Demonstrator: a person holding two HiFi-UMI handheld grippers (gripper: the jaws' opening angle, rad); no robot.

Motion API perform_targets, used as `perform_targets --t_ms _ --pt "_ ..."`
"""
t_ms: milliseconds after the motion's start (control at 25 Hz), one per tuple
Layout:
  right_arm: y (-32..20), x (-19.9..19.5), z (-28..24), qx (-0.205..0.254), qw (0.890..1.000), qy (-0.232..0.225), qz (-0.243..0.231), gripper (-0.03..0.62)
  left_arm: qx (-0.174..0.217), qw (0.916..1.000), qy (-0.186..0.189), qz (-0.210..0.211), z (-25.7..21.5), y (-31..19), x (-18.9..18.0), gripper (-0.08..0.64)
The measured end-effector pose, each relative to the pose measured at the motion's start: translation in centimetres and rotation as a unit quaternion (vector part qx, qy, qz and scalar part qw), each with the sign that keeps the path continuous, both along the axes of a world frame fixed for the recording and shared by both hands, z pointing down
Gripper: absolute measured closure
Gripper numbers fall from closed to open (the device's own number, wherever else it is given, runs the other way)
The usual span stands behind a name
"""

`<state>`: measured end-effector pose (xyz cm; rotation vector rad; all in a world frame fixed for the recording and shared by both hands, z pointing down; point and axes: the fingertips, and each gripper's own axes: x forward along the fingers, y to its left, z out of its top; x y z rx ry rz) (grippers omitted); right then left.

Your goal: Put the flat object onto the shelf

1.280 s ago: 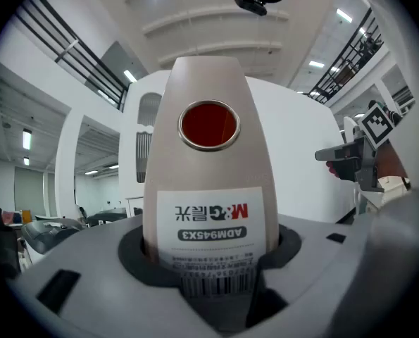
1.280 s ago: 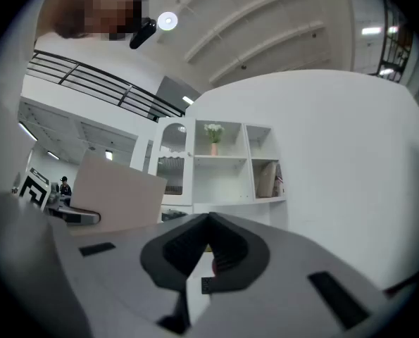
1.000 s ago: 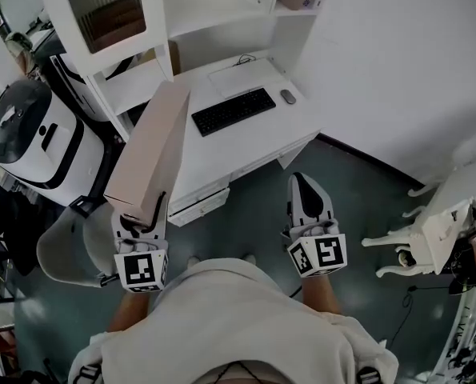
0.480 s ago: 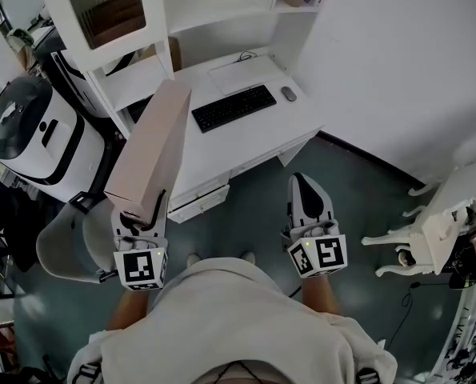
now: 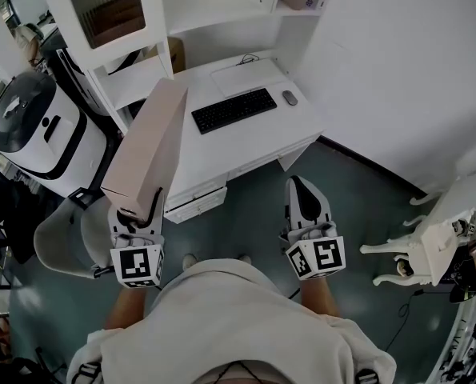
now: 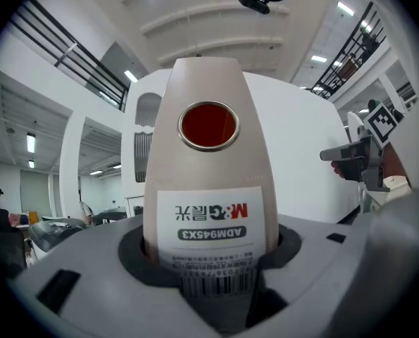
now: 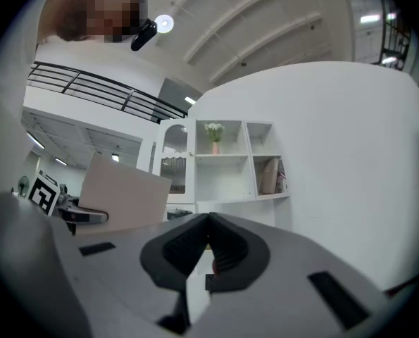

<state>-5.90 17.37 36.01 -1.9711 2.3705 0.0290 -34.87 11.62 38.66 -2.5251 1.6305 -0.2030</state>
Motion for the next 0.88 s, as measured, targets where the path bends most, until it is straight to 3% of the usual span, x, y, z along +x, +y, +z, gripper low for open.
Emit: perform_targets --t_ms 480,880 --pt "0.1 6.1 0.2 -0.006 0.999 0.008 -0.035 0.589 0.002 0.9992 0.010 -0.037 -0.9 -0.8 4.7 0.299" --pt "-3.3 7.6 0.9 -0.012 0.999 0.008 -0.033 0.589 0.017 0.9989 0.003 -0.043 -1.8 -4.5 5.8 0.299"
